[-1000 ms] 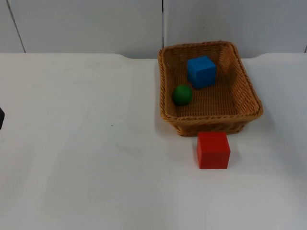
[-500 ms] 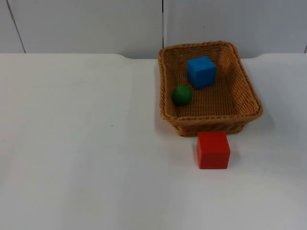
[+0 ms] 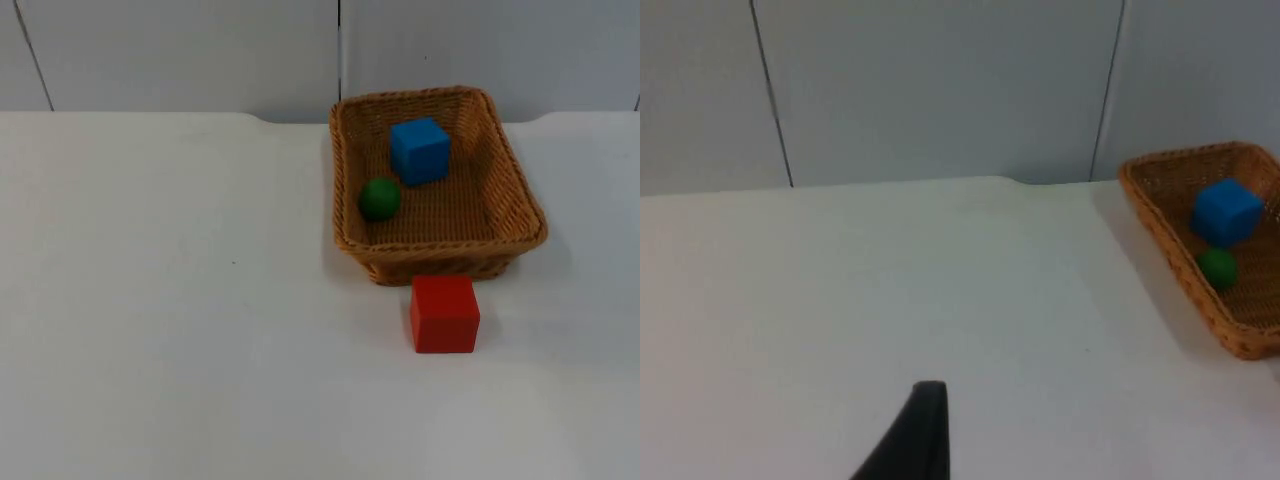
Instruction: Place all geometric objects except the red cube into the basket.
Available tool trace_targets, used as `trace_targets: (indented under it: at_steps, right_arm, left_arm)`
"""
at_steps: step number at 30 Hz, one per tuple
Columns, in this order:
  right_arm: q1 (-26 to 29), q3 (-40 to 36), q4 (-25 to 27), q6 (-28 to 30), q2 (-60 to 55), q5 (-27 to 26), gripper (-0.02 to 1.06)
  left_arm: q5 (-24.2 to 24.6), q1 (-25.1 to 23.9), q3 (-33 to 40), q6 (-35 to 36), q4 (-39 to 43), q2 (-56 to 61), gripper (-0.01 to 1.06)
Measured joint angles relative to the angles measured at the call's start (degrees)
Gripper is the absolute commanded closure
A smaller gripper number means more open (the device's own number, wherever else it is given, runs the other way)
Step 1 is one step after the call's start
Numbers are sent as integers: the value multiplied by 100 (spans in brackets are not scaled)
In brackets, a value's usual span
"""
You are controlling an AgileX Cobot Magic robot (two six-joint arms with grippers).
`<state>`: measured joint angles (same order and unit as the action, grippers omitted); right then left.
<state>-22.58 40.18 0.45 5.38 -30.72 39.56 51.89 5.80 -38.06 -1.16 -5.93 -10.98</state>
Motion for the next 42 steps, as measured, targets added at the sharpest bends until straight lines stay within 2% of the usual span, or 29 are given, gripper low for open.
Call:
trace_targets:
  at_steps: [4,5,10,16,23,28,42]
  right_arm:
    - [0,-291,0,0,1053,580,12]
    - [0,-291,0,0,1053,580,12]
    - [0,-340,0,0,2063,1429,12]
    - [0,-419,-45,0,2780,1860,12]
    - [0,-804,-45,-190,3048,2214,12]
    - [0,-1039,-45,-335,3048,2271,12]
    - [0,-1054,-45,-407,3048,2271,12]
  left_arm:
    - [374,0,0,0,139,569,0]
    - [374,0,0,0,139,569,0]
    - [525,0,228,0,174,1077,0]
    - [692,0,777,116,226,1076,0]
    - [772,0,822,278,537,1076,0]
    - [956,0,959,386,784,1076,0]
    - [963,0,960,432,832,1076,0]
